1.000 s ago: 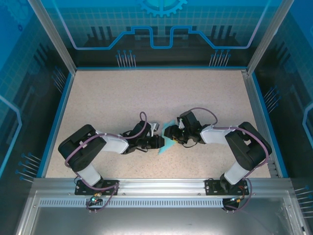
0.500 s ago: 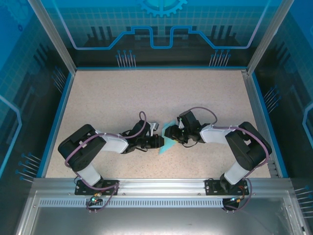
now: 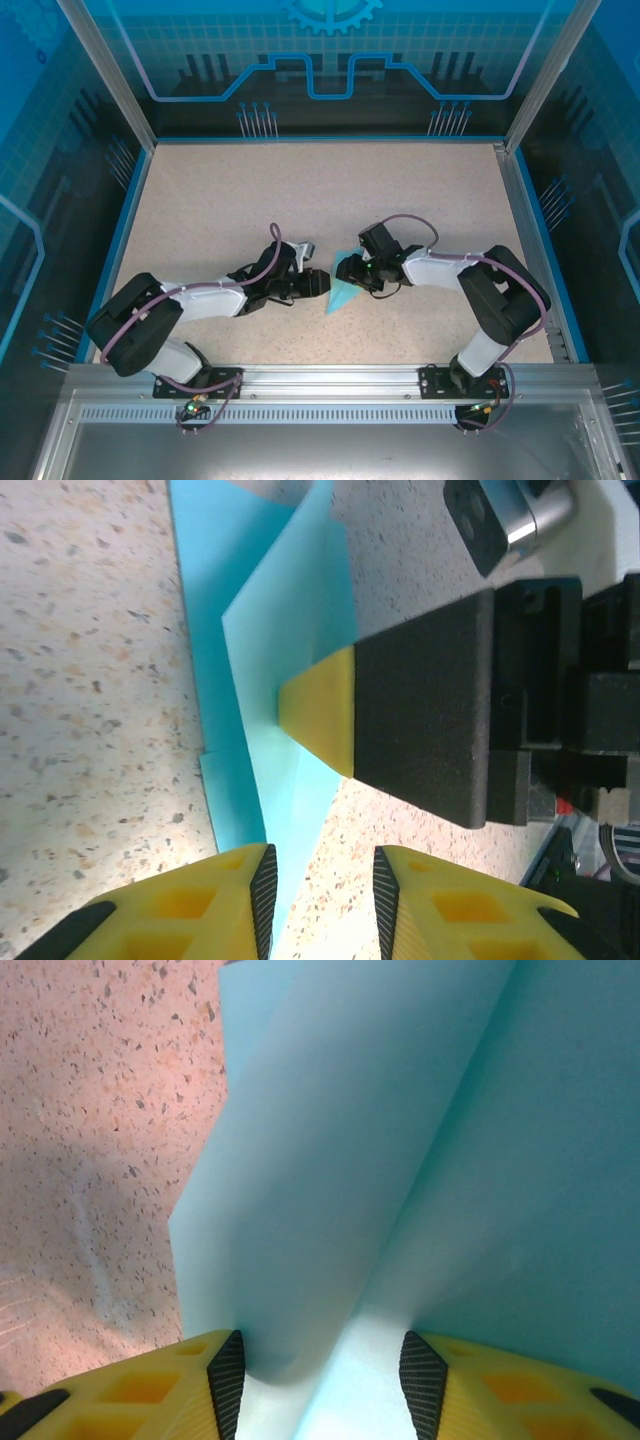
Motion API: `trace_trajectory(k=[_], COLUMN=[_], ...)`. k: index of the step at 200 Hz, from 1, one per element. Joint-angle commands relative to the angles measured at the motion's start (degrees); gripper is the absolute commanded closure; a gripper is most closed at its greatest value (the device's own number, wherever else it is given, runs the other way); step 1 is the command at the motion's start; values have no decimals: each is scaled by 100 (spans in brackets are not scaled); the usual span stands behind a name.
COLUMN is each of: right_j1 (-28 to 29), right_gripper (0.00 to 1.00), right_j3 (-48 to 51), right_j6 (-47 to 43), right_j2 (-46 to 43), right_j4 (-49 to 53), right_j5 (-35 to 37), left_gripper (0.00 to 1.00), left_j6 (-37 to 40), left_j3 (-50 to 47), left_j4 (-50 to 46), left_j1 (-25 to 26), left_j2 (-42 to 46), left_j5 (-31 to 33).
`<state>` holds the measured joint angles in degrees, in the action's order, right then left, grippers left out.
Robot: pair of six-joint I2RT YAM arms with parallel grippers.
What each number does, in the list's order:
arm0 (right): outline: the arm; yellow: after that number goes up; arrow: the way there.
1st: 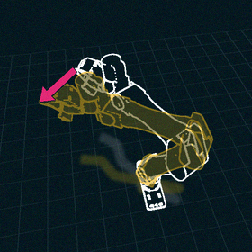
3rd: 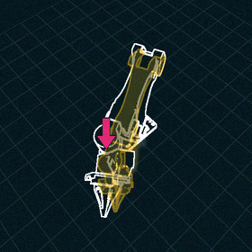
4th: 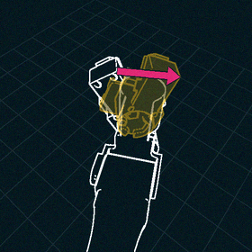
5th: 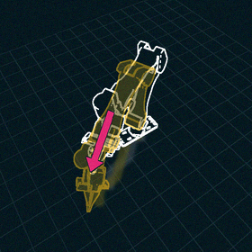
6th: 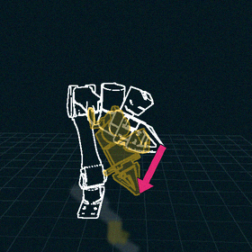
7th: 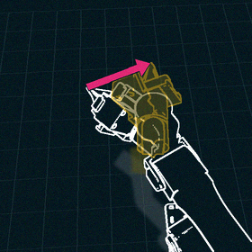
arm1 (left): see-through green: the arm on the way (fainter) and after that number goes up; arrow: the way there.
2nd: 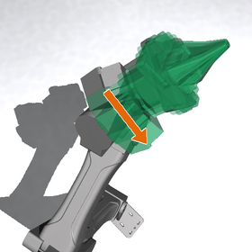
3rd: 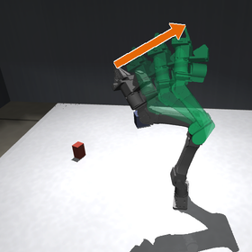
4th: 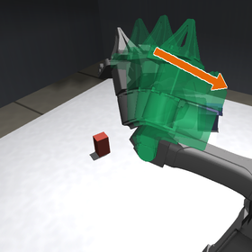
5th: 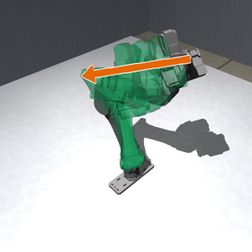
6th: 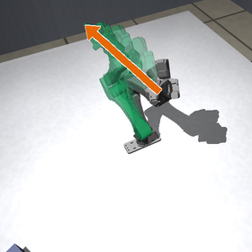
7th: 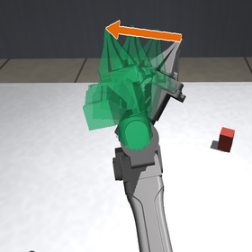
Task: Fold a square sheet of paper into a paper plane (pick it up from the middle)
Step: Fourth fold the wing at the center of the table.
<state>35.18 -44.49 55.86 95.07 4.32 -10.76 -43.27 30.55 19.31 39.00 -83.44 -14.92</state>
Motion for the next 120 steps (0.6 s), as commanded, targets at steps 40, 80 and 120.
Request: trace_trajectory(k=[40,80,120], right_j1=[55,59,54], right_gripper=[52,57,56], right_j3=[31,-7,-129], right_j6=[-37,-85,-165], right_j2=[394,543,679], right_j4=[841,972,1153], right_j5=[655,586,541], left_gripper=[71,79,80], left_j6=[-225,-348,-367], left_j3=[229,495,627], left_j4=[-92,-87,-123], left_j1=[-51,-77,-77], left_j2=[-306,-618,-767], left_j5=[-92,-268,-298])
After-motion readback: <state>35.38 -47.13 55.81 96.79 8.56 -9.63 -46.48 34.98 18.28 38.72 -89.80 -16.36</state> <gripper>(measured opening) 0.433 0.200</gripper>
